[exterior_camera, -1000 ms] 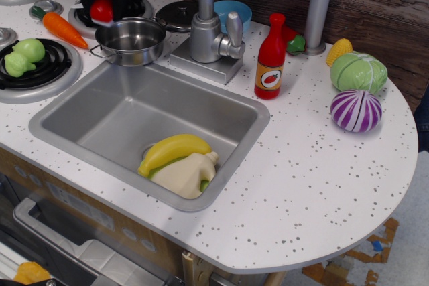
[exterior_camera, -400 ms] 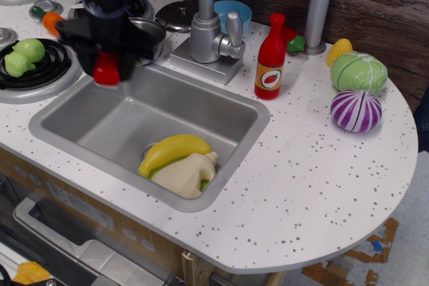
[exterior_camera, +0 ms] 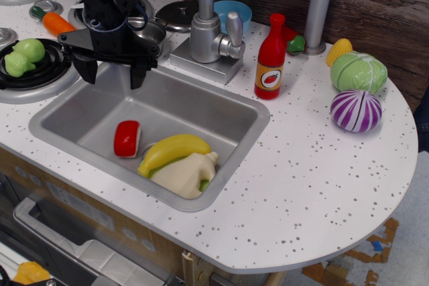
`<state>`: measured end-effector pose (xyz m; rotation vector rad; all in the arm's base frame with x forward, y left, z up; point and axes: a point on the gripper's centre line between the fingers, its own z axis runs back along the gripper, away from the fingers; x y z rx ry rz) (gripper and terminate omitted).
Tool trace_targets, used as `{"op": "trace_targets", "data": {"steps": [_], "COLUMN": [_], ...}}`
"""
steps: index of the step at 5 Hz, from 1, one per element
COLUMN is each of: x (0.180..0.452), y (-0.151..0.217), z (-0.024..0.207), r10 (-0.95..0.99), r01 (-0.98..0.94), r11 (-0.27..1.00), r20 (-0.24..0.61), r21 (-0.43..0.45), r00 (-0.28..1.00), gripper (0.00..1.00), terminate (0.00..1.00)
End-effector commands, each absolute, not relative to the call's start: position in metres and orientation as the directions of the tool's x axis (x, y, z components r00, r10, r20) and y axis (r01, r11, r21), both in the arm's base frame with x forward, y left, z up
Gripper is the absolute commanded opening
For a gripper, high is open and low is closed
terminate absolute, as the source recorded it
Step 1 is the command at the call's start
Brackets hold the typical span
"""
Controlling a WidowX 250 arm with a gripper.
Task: Take sushi out of pan
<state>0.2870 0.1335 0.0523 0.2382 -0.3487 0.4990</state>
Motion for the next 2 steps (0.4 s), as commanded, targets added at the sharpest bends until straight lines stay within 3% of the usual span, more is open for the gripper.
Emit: {"op": "trace_targets", "data": {"steps": [1,2], "x": [0.2908,0.2908], "y": [0.1356,0.1356], "z": [0.0608,0.0608], "r10": [0.437,0.437], "r01": [-0.524,-0.524], "r11": [0.843,0.843], "r20": [0.413,0.413], "r21": [0.123,0.123], "r00": [0.799,0.799], "gripper": [1.0,1.0], "terminate": [0.0,1.0]}}
